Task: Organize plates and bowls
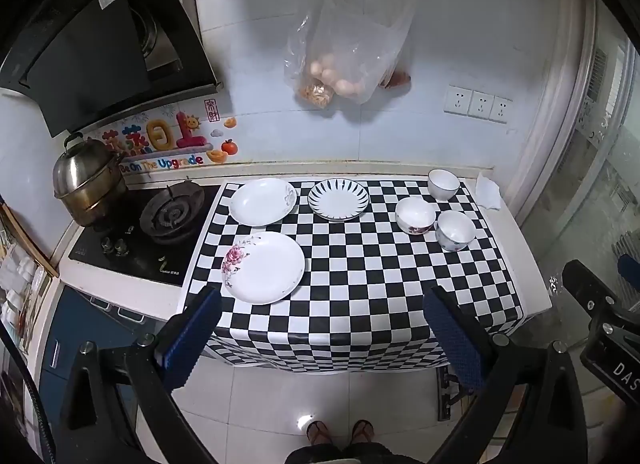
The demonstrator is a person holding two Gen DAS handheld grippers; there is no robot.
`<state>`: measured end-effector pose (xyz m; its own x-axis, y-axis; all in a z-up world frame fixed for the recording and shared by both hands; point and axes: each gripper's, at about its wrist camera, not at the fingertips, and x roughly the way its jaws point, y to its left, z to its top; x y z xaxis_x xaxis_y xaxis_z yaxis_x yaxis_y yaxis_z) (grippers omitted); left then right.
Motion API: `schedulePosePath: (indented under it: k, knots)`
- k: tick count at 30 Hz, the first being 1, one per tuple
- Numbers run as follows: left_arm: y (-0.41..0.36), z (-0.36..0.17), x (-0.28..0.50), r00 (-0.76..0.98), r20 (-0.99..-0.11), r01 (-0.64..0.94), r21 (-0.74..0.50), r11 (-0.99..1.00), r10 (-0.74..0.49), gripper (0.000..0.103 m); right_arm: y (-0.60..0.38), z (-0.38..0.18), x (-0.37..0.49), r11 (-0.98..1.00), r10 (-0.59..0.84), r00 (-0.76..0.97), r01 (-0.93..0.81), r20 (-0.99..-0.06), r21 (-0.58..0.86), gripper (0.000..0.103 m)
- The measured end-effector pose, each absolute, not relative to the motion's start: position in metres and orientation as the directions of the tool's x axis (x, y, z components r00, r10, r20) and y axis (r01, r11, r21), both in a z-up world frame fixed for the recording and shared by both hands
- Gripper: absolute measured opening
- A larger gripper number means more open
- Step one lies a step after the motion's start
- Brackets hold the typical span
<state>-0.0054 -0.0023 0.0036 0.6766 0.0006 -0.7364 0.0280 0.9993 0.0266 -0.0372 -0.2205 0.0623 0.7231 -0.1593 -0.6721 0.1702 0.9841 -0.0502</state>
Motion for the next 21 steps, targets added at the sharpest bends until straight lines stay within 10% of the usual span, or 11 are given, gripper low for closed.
schedulePosePath:
  k: [21]
  knots:
    - [-0.0019,0.0087,-0.0088,0.691,-0.723,0.032,0.020,0.999,-0.007,0.103,-0.2285,0.0683,-0.0390,0.983,-0.164,0.733,0.179,-0.660,-0.045,0.098]
